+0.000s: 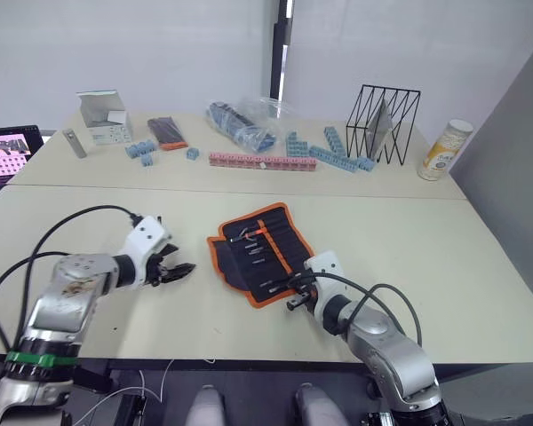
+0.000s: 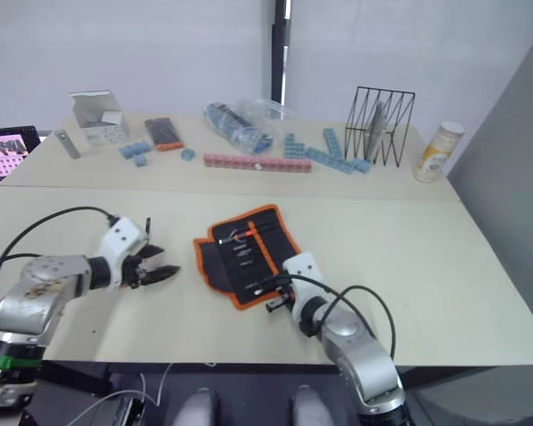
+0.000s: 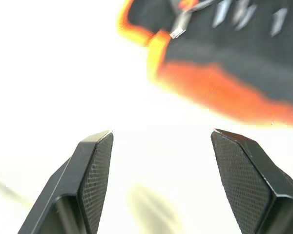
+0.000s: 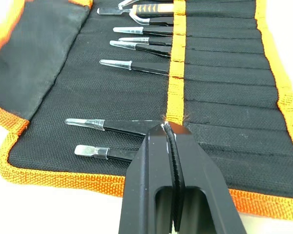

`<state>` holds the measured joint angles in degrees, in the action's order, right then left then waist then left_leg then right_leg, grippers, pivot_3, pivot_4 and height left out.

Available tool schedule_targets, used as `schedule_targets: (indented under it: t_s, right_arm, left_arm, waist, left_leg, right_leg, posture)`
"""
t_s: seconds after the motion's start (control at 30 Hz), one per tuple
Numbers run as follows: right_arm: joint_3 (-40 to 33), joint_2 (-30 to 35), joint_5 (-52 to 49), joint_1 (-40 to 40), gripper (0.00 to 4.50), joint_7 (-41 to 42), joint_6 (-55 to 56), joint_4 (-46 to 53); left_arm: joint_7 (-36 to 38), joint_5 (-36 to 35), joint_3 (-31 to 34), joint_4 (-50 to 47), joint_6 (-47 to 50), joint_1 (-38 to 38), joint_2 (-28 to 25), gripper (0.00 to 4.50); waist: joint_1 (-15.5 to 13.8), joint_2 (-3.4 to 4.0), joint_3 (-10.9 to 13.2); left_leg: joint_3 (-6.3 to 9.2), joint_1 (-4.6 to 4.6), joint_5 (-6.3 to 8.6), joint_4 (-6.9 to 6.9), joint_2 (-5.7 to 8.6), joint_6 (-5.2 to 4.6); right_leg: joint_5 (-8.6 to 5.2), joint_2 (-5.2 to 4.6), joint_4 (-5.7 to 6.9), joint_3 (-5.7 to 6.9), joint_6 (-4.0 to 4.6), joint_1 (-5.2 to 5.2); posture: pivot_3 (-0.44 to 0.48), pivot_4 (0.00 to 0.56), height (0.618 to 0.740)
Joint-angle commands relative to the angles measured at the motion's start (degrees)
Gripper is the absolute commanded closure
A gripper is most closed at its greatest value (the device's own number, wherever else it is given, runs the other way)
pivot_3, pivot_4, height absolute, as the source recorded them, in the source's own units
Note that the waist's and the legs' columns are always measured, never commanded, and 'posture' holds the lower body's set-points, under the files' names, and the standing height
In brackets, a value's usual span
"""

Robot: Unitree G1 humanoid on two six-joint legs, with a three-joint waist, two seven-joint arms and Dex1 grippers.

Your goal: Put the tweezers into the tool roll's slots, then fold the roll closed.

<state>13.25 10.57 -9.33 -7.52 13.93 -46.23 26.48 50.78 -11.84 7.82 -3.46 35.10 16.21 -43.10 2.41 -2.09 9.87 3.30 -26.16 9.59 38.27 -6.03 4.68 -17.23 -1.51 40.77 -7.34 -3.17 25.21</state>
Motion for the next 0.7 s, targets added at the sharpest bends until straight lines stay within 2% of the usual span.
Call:
schedule_targets:
  t_s: [0.03,0.17,0.3,0.37,0.47,0.6,0.7]
  right_arm:
    - [-0.04,0.94,0.09,0.29,4.5,0.67,-0.89,-2.17]
    - [-0.02,1.26,0.1,0.17,4.5,1.43,-0.58,-2.55]
    - [-0.14,1.83,0.08,-0.02,4.5,2.37,-0.27,-3.2]
    - [-0.2,2.07,0.01,-0.15,4.5,2.81,-0.04,-3.58]
    - [0.0,2.5,-0.14,-0.68,4.5,3.6,0.41,-4.45]
    - [0.06,2.72,-0.23,-1.58,4.5,4.47,0.95,-5.66]
    - [0.28,2.89,-0.34,-1.85,4.5,5.14,0.99,-5.93]
  left_arm:
    - [-2.19,-4.41,8.87,-4.75,-0.04,-3.23,-0.01,1.14]
    - [-4.19,-8.76,16.75,-8.58,0.38,-9.25,1.51,1.14]
    - [-6.35,-12.2,27.93,-13.02,1.07,-18.97,3.27,1.14]
    - [-7.07,-13.25,31.3,-14.81,1.6,-22.92,3.74,1.14]
    - [-8.07,-15.27,37.26,-18.57,2.46,-30.03,5.76,1.14]
    - [-9.26,-17.35,41.67,-23.62,2.41,-38.53,9.55,1.14]
    - [-11.39,-18.58,42.69,-25.17,2.12,-40.9,11.79,1.14]
  waist:
    - [-0.06,-0.03,0.01]
    - [0.04,-0.04,0.01]
    - [0.23,-0.07,0.01]
    - [0.14,-0.08,0.02]
    - [0.14,-0.11,0.05]
    - [0.12,-0.4,0.06]
    - [0.07,-0.43,0.07]
  left_leg:
    - [0.0,0.0,0.0,0.0,0.0,0.0]
    - [-0.05,-0.01,0.01,0.0,-0.05,0.01]
    - [-0.09,0.0,0.01,0.0,-0.06,0.02]
    - [-0.1,0.0,0.02,0.0,-0.08,0.02]
    - [-0.11,0.0,0.29,0.0,-0.08,0.46]
    - [-0.15,0.06,0.33,0.01,-0.09,0.53]
    - [-0.19,0.06,0.38,0.04,-0.08,0.61]
  right_leg:
    - [0.0,0.0,0.0,0.0,0.0,0.01]
    - [0.0,-0.01,0.0,0.01,0.01,0.05]
    - [-0.01,-0.04,-0.01,0.01,0.02,0.06]
    - [-0.02,-0.04,-0.01,0.02,0.04,0.09]
    - [-0.03,-0.06,-0.02,0.02,0.07,0.12]
    - [-0.05,-0.12,-0.09,0.03,0.09,0.35]
    - [-0.05,-0.17,-0.14,0.03,0.1,0.37]
  posture:
    - [0.0,0.15,0.663]
    - [0.0,0.15,0.663]
    - [0.0,0.15,0.663]
    - [0.0,0.15,0.663]
    - [0.0,0.15,0.663]
    - [0.0,0.15,0.663]
    - [0.0,0.15,0.663]
